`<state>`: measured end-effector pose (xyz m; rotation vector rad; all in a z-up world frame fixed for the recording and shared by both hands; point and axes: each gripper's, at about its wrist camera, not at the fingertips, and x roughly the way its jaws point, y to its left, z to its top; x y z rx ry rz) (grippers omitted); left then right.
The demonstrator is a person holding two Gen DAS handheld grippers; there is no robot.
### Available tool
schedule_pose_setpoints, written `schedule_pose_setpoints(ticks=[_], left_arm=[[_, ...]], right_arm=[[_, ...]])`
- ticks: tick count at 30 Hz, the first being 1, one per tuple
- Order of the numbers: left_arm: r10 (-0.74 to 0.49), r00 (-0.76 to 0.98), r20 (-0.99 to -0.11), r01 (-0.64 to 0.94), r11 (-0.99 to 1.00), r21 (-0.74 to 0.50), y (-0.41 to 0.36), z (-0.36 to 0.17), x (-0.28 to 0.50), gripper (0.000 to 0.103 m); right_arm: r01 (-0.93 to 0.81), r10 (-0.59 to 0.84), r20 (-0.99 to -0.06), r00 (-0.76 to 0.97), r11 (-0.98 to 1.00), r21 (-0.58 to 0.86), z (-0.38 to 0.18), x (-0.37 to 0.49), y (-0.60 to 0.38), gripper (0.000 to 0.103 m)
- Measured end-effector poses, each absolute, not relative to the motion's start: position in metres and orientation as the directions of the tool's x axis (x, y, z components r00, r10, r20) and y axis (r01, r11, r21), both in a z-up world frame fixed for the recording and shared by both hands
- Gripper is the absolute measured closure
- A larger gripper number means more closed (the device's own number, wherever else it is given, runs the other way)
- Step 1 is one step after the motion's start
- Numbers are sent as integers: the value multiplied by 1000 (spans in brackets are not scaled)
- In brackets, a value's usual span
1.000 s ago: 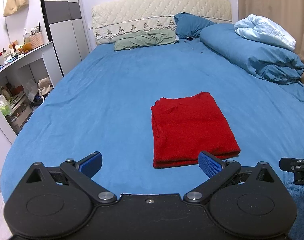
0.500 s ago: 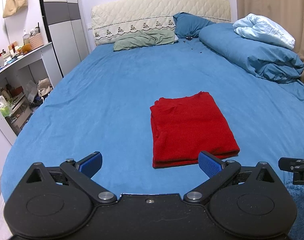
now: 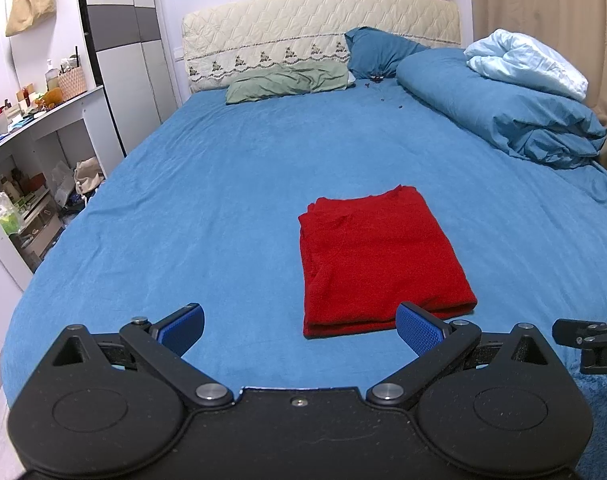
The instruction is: Fold small clothes
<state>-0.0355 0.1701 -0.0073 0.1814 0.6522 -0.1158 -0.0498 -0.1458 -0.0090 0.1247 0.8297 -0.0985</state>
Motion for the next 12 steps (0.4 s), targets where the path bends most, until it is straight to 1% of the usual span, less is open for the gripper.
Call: schedule_pose_setpoints(ticks=[12], left_arm=[[-69,801,-594,164,981,107,179,-5,-37,0]], right_arm=[[139,-41,-734,678,987,74,-8,-51,-147,0]])
